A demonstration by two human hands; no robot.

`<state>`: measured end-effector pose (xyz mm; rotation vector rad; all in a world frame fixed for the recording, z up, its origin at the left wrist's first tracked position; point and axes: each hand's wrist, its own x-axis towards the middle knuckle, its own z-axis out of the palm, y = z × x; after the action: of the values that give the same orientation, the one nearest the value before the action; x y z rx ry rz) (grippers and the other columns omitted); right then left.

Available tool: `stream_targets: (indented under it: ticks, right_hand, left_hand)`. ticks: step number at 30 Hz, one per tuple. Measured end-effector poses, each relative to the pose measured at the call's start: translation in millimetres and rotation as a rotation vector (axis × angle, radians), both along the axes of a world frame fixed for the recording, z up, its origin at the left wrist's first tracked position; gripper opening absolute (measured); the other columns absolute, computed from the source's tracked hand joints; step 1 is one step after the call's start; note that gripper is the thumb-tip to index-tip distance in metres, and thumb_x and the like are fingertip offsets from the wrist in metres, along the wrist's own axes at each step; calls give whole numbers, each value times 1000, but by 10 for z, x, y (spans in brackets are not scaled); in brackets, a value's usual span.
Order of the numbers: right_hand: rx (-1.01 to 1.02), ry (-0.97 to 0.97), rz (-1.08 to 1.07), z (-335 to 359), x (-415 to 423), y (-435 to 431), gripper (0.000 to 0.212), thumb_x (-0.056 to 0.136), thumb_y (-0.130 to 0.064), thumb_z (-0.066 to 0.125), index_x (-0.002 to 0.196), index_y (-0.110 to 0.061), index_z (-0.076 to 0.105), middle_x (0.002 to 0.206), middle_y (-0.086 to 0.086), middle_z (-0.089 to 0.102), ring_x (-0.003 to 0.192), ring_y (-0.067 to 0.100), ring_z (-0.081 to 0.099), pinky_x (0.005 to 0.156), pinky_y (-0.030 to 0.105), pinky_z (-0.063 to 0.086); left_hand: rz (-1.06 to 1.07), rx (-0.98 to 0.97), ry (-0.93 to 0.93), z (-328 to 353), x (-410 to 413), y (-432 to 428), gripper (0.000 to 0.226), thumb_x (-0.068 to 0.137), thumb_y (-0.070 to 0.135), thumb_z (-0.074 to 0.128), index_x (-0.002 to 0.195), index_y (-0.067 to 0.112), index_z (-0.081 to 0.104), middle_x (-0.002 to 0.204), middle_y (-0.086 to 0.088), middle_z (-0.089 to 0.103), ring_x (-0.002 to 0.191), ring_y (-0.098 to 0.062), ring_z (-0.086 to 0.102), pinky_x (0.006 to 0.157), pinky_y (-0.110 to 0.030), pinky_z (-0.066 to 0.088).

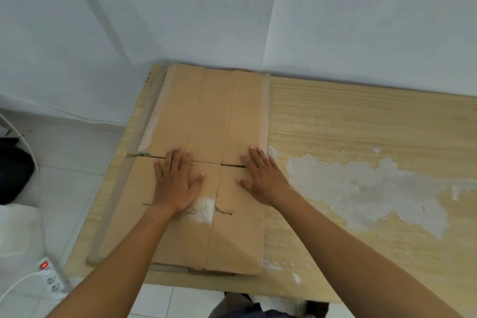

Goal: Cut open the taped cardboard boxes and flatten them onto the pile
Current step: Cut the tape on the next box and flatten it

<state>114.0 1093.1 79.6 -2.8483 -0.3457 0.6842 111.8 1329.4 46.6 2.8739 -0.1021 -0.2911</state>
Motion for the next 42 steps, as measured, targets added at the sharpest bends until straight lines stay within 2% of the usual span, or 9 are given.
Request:
stream_targets:
  ticks: [3, 10, 18, 23, 26, 30, 33, 37, 42]
  right_hand:
    - [31, -42, -37, 70, -82, -198, 65, 99, -50, 27, 152, -19, 6, 160, 5, -7, 146, 20, -12, 119, 38, -3]
    - [18, -98, -177, 256, -512, -1130, 64, 100, -52, 22, 152, -18, 7, 160, 6, -7, 146, 21, -11, 119, 38, -2]
    - [34, -183, -406, 526, -1444, -2650, 65, 99, -53, 22, 152, -19, 9, 160, 6, -6, 147, 20, -10, 118, 38, 0]
    - [24, -225, -541, 716, -2135, -3647, 65, 98, -54, 23, 152, -19, 10, 160, 5, -3, 147, 20, -7, 118, 37, 1]
    - [8, -267, -635, 817, -2586, -4243, 65, 98, -53, 26, 152, -19, 13, 160, 6, 1, 147, 21, -3, 118, 38, 5]
    - [-5, -302, -795, 911, -3216, -4950, 65, 98, -54, 27, 151, -19, 15, 160, 6, 4, 147, 22, -1, 117, 37, 6]
    - [-34, -311, -905, 893, -3654, -5408, 65, 98, -54, 27, 151, -19, 17, 160, 7, 7, 147, 23, 3, 118, 37, 9]
    - [-60, -293, -1026, 804, -4086, -5970, 65, 97, -56, 26, 150, -18, 20, 159, 7, 10, 147, 24, 6, 118, 39, 13]
    - [-80, -278, -1125, 699, -4290, -6730, 63, 98, -54, 27, 150, -19, 20, 159, 9, 10, 147, 24, 5, 117, 38, 11]
  left_hand:
    - [-63, -47, -57, 93, -10, -265, 95, 75, 71, 8, 150, 15, 24, 160, -7, 13, 148, -24, 2, 119, -44, 0]
    - [-270, -139, -92, 357, -53, -1325, 93, 76, 70, 18, 147, 12, 33, 156, -8, 28, 146, -25, 17, 118, -45, 15]
    - [-495, -162, -96, 643, -561, -2995, 94, 76, 77, 15, 149, 19, 28, 157, -3, 25, 147, -20, 13, 119, -44, 12]
    - [-652, -174, -94, 764, -1044, -4174, 87, 82, 74, 20, 150, 21, 28, 158, -2, 24, 147, -19, 11, 119, -43, 10]
    - [-749, -216, -115, 822, -1335, -4896, 92, 77, 76, 15, 148, 19, 33, 155, -2, 30, 146, -20, 16, 119, -42, 13]
    - [-906, -262, -116, 898, -1758, -5807, 88, 79, 73, 20, 142, 15, 42, 148, -3, 42, 141, -22, 28, 114, -37, 18]
    - [-1015, -299, -108, 914, -2056, -6444, 85, 79, 70, 24, 136, 12, 48, 140, -5, 50, 134, -25, 38, 110, -40, 25]
    - [-1114, -315, -73, 861, -2333, -7208, 89, 77, 71, 21, 139, 12, 45, 142, -5, 48, 137, -23, 35, 112, -39, 22]
    - [-1186, -330, -21, 668, -2430, -8075, 93, 76, 75, 19, 144, 15, 39, 148, -3, 42, 141, -20, 28, 114, -35, 20]
